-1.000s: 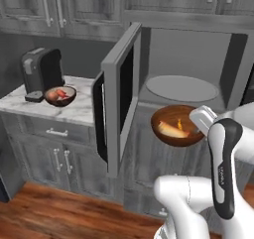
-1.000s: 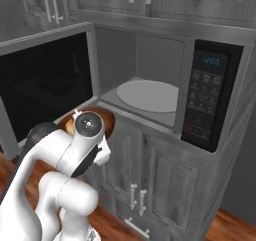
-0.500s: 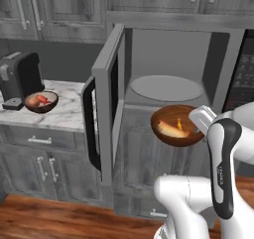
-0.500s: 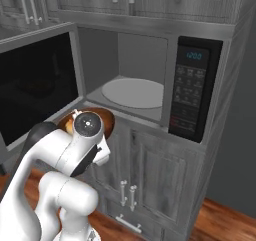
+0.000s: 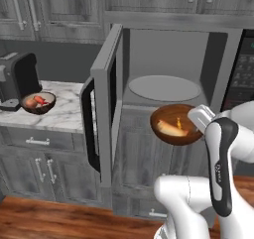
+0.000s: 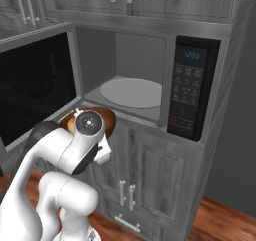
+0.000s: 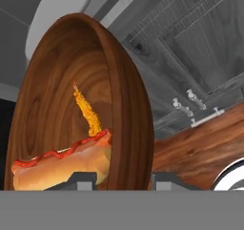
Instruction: Place the bowl containing the hot dog and shrimp in the microwave. Close the microwave door and press the start button to microwave the meal.
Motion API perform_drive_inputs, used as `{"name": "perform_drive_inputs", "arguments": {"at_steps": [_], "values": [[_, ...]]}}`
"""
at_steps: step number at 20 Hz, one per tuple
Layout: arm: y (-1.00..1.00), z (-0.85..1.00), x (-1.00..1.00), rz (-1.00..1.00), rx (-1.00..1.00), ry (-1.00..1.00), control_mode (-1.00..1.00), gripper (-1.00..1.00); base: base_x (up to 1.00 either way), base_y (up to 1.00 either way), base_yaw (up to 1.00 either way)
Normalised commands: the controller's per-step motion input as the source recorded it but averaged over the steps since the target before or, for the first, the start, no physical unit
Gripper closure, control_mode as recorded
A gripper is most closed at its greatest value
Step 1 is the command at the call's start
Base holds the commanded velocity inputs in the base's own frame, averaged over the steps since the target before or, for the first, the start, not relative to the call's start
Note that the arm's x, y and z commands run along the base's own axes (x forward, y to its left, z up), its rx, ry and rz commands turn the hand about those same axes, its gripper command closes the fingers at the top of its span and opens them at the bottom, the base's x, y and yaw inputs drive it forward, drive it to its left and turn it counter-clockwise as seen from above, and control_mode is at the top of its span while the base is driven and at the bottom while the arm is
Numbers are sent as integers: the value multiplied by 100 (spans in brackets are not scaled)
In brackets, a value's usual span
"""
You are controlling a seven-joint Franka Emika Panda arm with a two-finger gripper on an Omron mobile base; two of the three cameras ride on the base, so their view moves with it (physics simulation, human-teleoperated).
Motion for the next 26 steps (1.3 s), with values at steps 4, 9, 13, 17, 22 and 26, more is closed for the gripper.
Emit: {"name": "perform_drive_inputs", "arguments": {"at_steps": [4, 9, 13, 17, 22, 26], "values": [[0, 0, 16, -2, 0, 0, -100, 100, 0, 0, 0], [-9, 4, 28, -12, 0, -8, -100, 100, 0, 0, 0], [0, 36, 22, -13, 0, -22, -100, 100, 0, 0, 0], [-6, 54, 13, -6, 0, -6, -100, 100, 0, 0, 0], [-15, 49, 37, -7, 6, 4, -100, 100, 0, 0, 0], [-15, 39, 40, -2, 12, 12, -100, 100, 0, 0, 0]]}}
